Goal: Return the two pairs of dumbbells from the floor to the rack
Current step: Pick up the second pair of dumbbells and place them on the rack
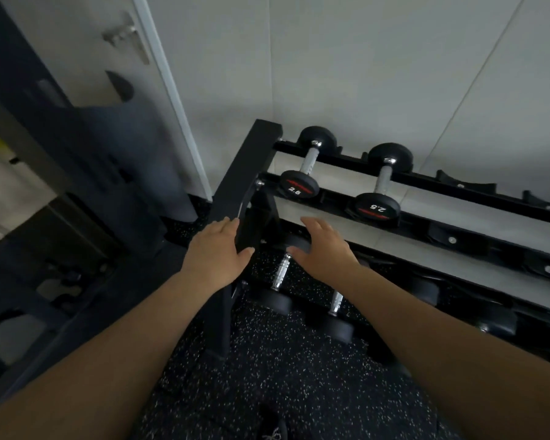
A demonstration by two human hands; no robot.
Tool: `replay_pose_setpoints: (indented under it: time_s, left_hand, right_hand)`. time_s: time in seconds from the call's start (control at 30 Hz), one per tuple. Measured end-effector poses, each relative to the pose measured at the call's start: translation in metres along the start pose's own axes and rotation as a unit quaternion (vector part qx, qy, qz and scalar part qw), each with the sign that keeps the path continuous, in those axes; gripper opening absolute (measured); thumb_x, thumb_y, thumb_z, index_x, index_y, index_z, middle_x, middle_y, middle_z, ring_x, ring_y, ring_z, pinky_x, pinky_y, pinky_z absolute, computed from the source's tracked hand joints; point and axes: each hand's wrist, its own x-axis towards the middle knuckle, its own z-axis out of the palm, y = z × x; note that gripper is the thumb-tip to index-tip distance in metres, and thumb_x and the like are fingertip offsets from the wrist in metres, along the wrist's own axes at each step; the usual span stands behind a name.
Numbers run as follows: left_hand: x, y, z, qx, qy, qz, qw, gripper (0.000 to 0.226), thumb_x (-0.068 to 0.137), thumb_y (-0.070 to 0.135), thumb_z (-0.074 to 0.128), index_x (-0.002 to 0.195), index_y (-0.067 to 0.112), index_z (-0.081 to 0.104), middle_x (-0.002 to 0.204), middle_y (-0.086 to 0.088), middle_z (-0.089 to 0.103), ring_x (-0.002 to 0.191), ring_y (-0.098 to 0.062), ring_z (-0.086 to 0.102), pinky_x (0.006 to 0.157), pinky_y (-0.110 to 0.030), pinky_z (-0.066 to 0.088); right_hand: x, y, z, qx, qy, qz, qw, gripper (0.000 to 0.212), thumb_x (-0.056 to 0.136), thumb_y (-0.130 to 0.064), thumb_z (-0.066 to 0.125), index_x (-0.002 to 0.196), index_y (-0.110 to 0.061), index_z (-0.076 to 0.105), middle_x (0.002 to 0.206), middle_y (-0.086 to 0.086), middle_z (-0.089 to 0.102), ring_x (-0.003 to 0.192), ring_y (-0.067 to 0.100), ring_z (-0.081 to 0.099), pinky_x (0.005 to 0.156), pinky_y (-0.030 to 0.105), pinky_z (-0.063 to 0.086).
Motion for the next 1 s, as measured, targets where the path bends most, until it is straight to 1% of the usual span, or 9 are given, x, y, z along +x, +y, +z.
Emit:
replay_pose_setpoints:
  time_s: [0.13,0.23,0.33,0.5,0.63,0.77,1.0]
  left_hand:
    - [-0.043,-0.01,0.011,-0.002,-0.008,-0.067,0.998,0.074,0.089,0.052,0.048,0.149,0.018,0.021,0.157,-0.009,0.024,0.142,-0.028,0.023,0.115,-0.046,0.025]
    - [-0.077,-0.014,0.023,-0.011,-0.012,-0.112,0.994,0.075,0.088,0.053,0.047,0.149,0.02,0.019,0.157,-0.008,0.023,0.142,-0.028,0.022,0.115,-0.047,0.025]
    - [-0.113,-0.025,0.035,-0.035,-0.012,-0.152,0.988,0.076,0.088,0.053,0.047,0.15,0.02,0.017,0.157,-0.008,0.023,0.142,-0.028,0.022,0.115,-0.046,0.025]
    - [-0.175,-0.056,0.049,-0.037,-0.013,-0.219,0.975,0.077,0.087,0.055,0.048,0.149,0.02,0.02,0.157,-0.009,0.025,0.141,-0.029,0.024,0.114,-0.046,0.027]
    - [-0.217,-0.091,0.055,-0.048,-0.005,-0.267,0.963,0.077,0.086,0.056,0.049,0.149,0.021,0.021,0.156,-0.008,0.026,0.141,-0.029,0.025,0.115,-0.046,0.026]
    - [-0.258,-0.134,0.057,-0.052,0.001,-0.311,0.949,0.076,0.085,0.056,0.05,0.148,0.023,0.024,0.156,-0.007,0.028,0.14,-0.029,0.027,0.114,-0.047,0.027]
    - [-0.325,-0.228,0.052,-0.061,0.012,-0.386,0.92,0.076,0.086,0.054,0.052,0.149,0.022,0.022,0.156,-0.009,0.027,0.141,-0.031,0.026,0.114,-0.048,0.027]
  right_hand:
    - [-0.018,-0.007,0.014,-0.01,-0.043,-0.04,0.998,0.075,0.085,-0.049,0.058,0.147,-0.023,0.024,0.154,0.004,0.029,0.139,0.029,0.029,0.109,0.052,0.033]
    - [-0.034,-0.009,0.027,-0.003,-0.067,-0.066,0.996,0.075,0.085,-0.049,0.059,0.147,-0.024,0.025,0.154,0.004,0.029,0.139,0.029,0.029,0.109,0.052,0.034]
    - [-0.05,-0.015,0.045,0.006,-0.081,-0.1,0.992,0.073,0.084,-0.046,0.06,0.146,-0.022,0.029,0.152,0.005,0.032,0.138,0.028,0.031,0.108,0.051,0.035]
    - [-0.071,-0.042,0.084,-0.001,-0.133,-0.145,0.98,0.074,0.084,-0.047,0.061,0.146,-0.022,0.028,0.15,0.006,0.033,0.135,0.029,0.035,0.107,0.046,0.038]
    - [-0.083,-0.077,0.116,-0.016,-0.162,-0.176,0.971,0.074,0.085,-0.046,0.06,0.147,-0.023,0.026,0.15,0.004,0.033,0.134,0.028,0.035,0.106,0.048,0.039]
    - [-0.091,-0.118,0.152,-0.029,-0.191,-0.199,0.961,0.073,0.086,-0.045,0.06,0.147,-0.023,0.026,0.15,0.004,0.032,0.135,0.027,0.034,0.106,0.045,0.039]
    - [-0.098,-0.197,0.222,-0.041,-0.225,-0.234,0.945,0.072,0.085,-0.045,0.061,0.146,-0.024,0.028,0.149,0.005,0.034,0.133,0.03,0.036,0.105,0.048,0.04]
